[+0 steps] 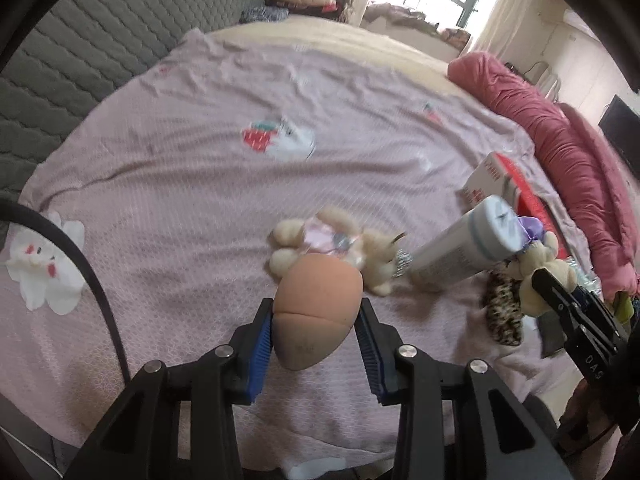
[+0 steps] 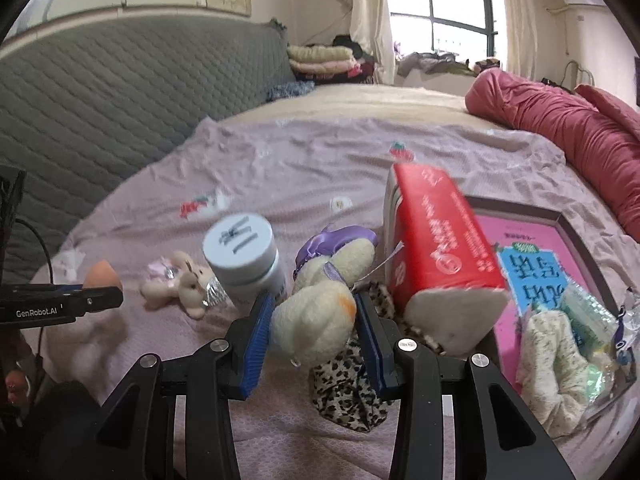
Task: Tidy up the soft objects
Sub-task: 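Grasp the peach sponge with the left gripper while the right gripper grasps the cream plush toy, then carry the sponge and plush toy over the pink tray with both grippers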
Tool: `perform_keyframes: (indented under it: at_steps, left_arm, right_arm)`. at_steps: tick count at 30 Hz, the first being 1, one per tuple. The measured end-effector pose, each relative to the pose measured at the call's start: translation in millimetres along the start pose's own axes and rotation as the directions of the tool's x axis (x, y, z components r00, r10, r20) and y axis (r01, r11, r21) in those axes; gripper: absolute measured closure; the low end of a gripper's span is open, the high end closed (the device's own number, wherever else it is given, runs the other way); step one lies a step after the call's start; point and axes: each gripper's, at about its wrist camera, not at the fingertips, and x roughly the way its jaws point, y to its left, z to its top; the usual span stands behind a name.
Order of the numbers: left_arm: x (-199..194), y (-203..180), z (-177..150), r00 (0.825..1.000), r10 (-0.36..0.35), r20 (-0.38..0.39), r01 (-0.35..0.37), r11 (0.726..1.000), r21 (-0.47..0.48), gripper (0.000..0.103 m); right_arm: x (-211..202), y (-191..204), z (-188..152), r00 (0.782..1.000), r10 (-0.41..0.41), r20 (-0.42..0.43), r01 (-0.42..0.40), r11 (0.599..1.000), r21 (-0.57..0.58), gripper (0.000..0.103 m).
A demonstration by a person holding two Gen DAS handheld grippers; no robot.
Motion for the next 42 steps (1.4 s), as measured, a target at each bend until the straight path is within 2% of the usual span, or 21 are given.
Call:
perform_keyframes:
  at_steps: [5,11,16,28,31,34,42]
  left_arm:
    - [-21.0,-22.4,2.3,0.999,-0.016,0.043,0.014,0.999,0.04,0.063]
    - [-42.8,-61.3,2.3,0.995,-0.04,0.089,0.03,0.993,0.115,0.063]
    - [-52.4,-96.8,1.6,0.993,-0.056,0.109,0.037,0.985,0.168,0.063]
    - [-46.2,-197.0,1.2,0.983,-0.174,0.057,0.152,0.948,0.281,0.063]
    - [-42.5,-227.1,-0.1,0.979,-0.199,0.043,0.175,0.931,0.319,0.063]
    - [-37.6,-255.7,-1.7,0.976,-0.218,0.031,0.192,0.913,0.359,0.063]
    - [-20.3,-316.6,-1.5,0.966,-0.259,-0.012,0.24,0.877,0.416,0.063]
  right_arm:
    - [-26.3,-9.1,7.2,0.998,0.012,0.07,-0.014,1.0,0.025,0.061]
    - [-57.4,-24.6,16.9,0.987,-0.03,0.16,0.024,0.999,0.039,0.061]
    - [-76.0,-51.0,18.6,0.977,-0.075,0.199,0.057,0.994,0.092,0.061]
    - [-119.9,-133.4,11.4,0.943,-0.2,0.266,0.123,0.952,0.281,0.061]
    - [-127.1,-153.8,6.8,0.934,-0.243,0.262,0.154,0.935,0.32,0.061]
    - [-131.6,-171.2,-0.6,0.917,-0.313,0.247,0.222,0.915,0.336,0.061]
    - [-143.8,-205.2,-18.1,0.888,-0.397,0.233,0.29,0.875,0.387,0.061]
